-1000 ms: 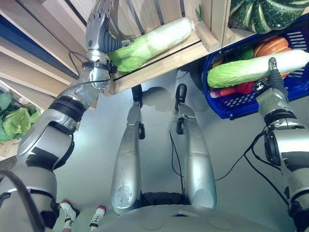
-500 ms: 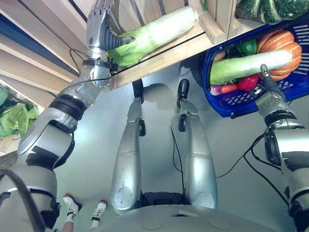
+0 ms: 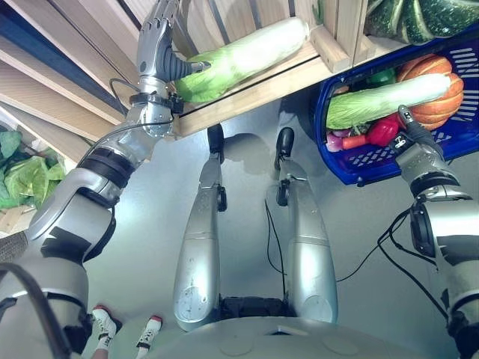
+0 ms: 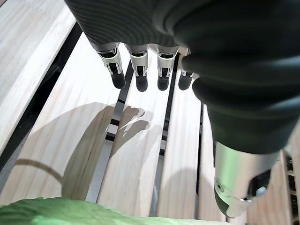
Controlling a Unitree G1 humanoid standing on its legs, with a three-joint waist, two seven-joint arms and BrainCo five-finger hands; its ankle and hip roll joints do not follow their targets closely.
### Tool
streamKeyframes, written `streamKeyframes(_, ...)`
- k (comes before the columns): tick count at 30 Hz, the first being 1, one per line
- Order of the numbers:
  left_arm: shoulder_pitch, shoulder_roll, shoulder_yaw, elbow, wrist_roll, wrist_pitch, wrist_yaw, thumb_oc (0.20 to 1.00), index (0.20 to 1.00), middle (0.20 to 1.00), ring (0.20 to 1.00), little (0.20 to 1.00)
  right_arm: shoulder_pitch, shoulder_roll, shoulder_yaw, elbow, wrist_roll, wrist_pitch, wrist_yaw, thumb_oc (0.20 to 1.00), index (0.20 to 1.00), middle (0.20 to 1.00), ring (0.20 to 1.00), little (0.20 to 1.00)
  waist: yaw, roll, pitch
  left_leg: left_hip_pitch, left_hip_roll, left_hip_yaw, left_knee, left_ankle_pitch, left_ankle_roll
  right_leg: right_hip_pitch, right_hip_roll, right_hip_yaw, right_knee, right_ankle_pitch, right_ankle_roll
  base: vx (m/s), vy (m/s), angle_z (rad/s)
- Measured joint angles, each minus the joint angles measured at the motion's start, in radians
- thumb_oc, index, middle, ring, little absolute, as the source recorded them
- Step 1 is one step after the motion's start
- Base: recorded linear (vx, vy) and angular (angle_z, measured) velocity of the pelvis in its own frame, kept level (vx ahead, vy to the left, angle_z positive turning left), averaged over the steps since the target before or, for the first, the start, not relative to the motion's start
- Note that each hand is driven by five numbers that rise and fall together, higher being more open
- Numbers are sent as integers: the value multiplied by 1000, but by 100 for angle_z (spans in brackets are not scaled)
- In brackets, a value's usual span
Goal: Pick up fruits and vegetables into the basket
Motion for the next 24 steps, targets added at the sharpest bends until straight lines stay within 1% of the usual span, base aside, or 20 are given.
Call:
streamKeyframes(5, 9, -2, -17, -4, -38, 3, -100, 1000, 1000, 1000, 1000, 1000, 13, 2, 0, -3, -69, -28, -13, 1000, 1000, 1000, 1000, 1000, -3, 0, 0, 13, 0, 0, -2, -2, 3, 20, 0, -3, -15, 4, 2, -5, 43, 0)
streamKeyframes(8, 9, -11, -29, -4, -64, 23, -169, 1000, 1000, 1000, 1000, 1000, 23, 6, 2, -3, -130, -40, -19, 1000, 1000, 1000, 1000, 1000, -5, 0, 0, 17, 0, -3, -4, -1, 8, 30, 1, -6, -24, 5, 5, -9, 25, 0)
streamKeyframes(11, 8, -14, -72, -4, -94, 42, -255, 1000, 1000, 1000, 1000, 1000, 36, 28, 15, -14, -186, -58, -19, 1000, 1000, 1000, 1000, 1000, -19, -1, 0, 28, -1, -6, -13, 3, 14, 46, 2, -10, -35, 12, 1, 1, 14, 3)
streamKeyframes(14, 8, -18, -92, -8, -128, 43, -309, 1000, 1000, 1000, 1000, 1000, 59, 59, 37, -21, -205, -63, -17, 1000, 1000, 1000, 1000, 1000, -32, -1, 0, 47, -2, -5, -25, 3, 16, 68, 2, -12, -49, 14, 5, 0, 0, 0)
streamKeyframes(19, 5, -22, -101, -13, -155, 53, -388, 1000, 1000, 1000, 1000, 1000, 97, 97, 44, -25, -217, -71, -11, 1000, 1000, 1000, 1000, 1000, -52, -1, 0, 53, -2, -5, -41, 5, 18, 74, 5, -12, -68, 16, 12, 0, 0, 0)
streamKeyframes(21, 5, -26, -106, -15, -159, 67, -407, 1000, 1000, 1000, 1000, 1000, 110, 110, 50, -34, -218, -72, -10, 1000, 1000, 1000, 1000, 1000, -57, -1, 0, 55, -1, -4, -49, 6, 19, 74, 5, -12, -71, 16, 12, 0, 0, 0)
streamKeyframes(24, 3, -31, -108, -18, -159, 86, -408, 1000, 1000, 1000, 1000, 1000, 122, 113, 81, -48, -227, -72, -10, 1000, 1000, 1000, 1000, 1000, -62, -1, 0, 55, -1, -4, -51, 6, 19, 73, 6, -12, -75, 16, 11, 0, 0, 0)
